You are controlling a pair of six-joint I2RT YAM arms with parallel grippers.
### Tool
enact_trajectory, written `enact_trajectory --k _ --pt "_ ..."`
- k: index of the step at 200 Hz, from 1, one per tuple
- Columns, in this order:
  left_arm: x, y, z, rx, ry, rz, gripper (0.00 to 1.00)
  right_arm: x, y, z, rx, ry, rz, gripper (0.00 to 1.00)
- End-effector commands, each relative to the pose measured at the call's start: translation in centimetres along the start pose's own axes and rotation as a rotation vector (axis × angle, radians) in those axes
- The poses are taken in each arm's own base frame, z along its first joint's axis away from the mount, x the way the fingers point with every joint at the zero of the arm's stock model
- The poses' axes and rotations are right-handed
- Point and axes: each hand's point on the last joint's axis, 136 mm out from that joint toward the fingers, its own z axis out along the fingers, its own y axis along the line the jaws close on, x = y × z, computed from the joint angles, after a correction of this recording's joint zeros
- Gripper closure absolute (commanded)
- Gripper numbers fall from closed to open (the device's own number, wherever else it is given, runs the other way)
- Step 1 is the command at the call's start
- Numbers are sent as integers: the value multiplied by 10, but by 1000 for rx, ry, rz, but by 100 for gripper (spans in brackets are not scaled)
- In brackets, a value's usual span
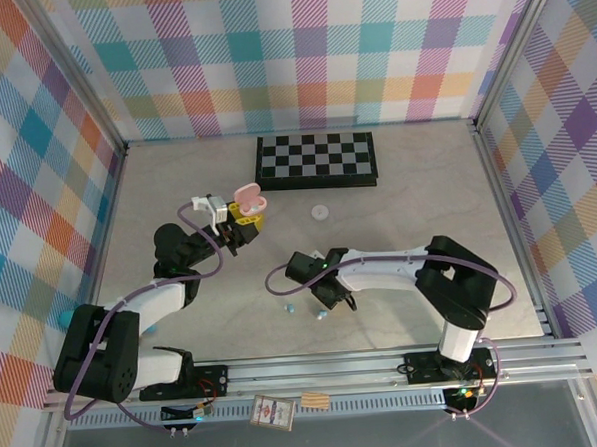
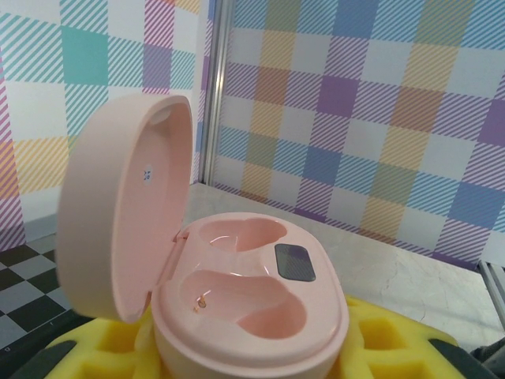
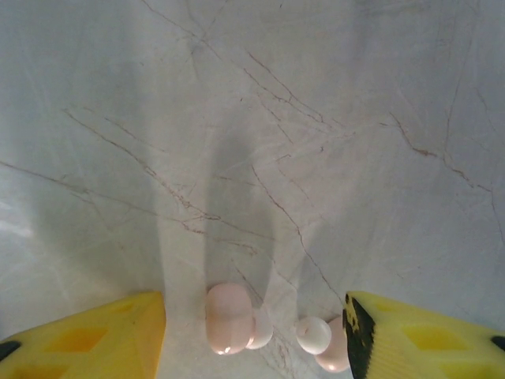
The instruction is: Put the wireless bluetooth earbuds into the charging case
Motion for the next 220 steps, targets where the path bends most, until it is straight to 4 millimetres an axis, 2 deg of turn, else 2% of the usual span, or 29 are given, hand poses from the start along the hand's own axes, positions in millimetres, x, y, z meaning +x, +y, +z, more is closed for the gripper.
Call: enact_trajectory --k 1,86,183,220 --pt "-15 3 -1 -11 -29 57 71 0 -9 -1 76 18 -49 40" --pt "-15 4 -1 -12 -26 58 71 9 -20 -3 140 65 -48 53" --pt "-17 1 -2 -4 -29 58 71 10 -7 10 117 129 -99 63" --pt "-17 1 -2 -6 -30 59 71 11 -7 14 115 148 -102 72"
